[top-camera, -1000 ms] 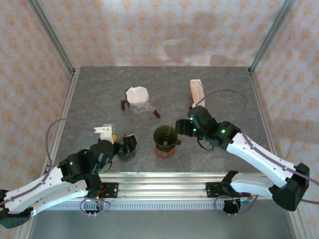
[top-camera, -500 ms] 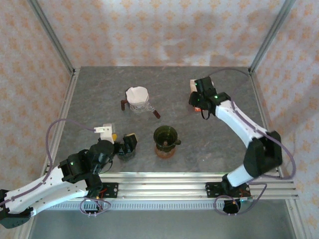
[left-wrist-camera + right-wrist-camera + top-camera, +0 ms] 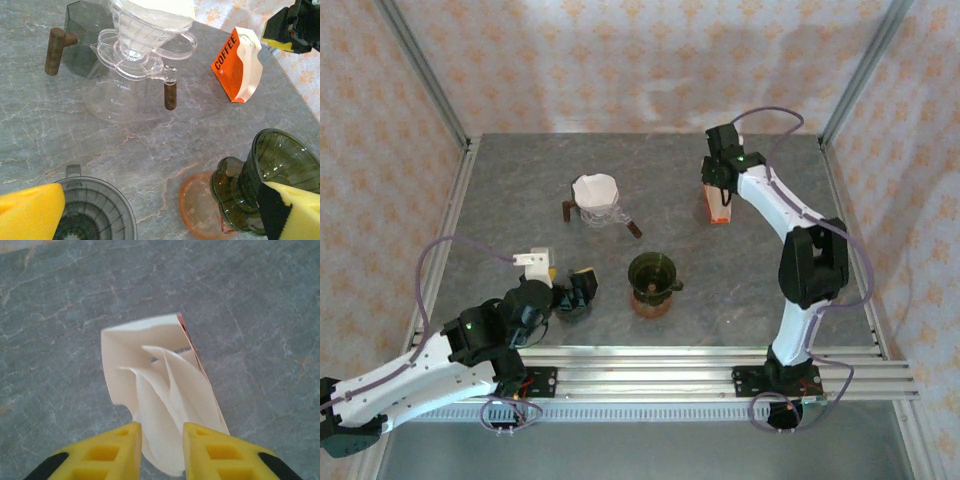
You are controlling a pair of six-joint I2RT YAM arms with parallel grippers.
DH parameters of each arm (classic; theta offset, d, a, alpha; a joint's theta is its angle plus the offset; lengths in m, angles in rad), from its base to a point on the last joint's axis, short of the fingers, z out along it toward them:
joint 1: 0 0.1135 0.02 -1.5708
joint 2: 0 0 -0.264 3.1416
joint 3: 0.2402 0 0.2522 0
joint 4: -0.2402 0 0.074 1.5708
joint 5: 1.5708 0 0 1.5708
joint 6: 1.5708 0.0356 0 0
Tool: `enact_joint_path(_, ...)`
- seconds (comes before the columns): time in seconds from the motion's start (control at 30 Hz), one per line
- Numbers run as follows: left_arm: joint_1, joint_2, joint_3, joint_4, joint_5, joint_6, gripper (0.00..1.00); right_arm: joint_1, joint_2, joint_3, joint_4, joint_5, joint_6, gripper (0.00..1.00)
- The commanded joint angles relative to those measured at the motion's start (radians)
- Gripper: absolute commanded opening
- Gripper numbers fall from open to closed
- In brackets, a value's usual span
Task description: Place the coffee filter in the dripper
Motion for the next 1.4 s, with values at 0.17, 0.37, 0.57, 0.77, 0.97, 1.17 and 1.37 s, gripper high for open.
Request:
enact_joint_path(0.17, -0.002, 0.004, -0.005, 0.02, -0.05, 0.024, 1.0, -0.018, 0.102, 0.13, -0.086, 0.086, 0.007, 0.24)
enact_joint_path(0.37, -0.001, 0.008, 0.001, 0.017, -0.051, 0.024, 1.0, -0.023, 0.164, 0.2, -0.116, 0.074, 0.016, 0.24)
enact_joint_path(0.57, 0.001, 0.015, 0.007, 0.017, -0.054, 0.027, 1.0, -0.031, 0.196, 0.233, -0.127, 0.053, 0.027, 0.23)
enact_joint_path(0.77, 0.004, 0.014, 0.006, 0.017, -0.055, 0.026, 1.0, -0.031, 0.208, 0.233, -0.125, 0.05, 0.025, 0.18)
enact_joint_path(0.97, 0.006, 0.011, 0.007, 0.009, -0.053, 0.024, 1.0, -0.031, 0.216, 0.235, -0.126, 0.044, 0.018, 0.12)
enact_joint_path(1.17, 0.01, 0.006, 0.004, 0.007, -0.05, 0.02, 1.0, -0.031, 0.221, 0.238, -0.129, 0.037, 0.019, 0.18)
enact_joint_path(1.37, 0.011, 0.006, 0.003, 0.007, -0.049, 0.016, 1.0, -0.031, 0.225, 0.243, -0.133, 0.038, 0.015, 0.12)
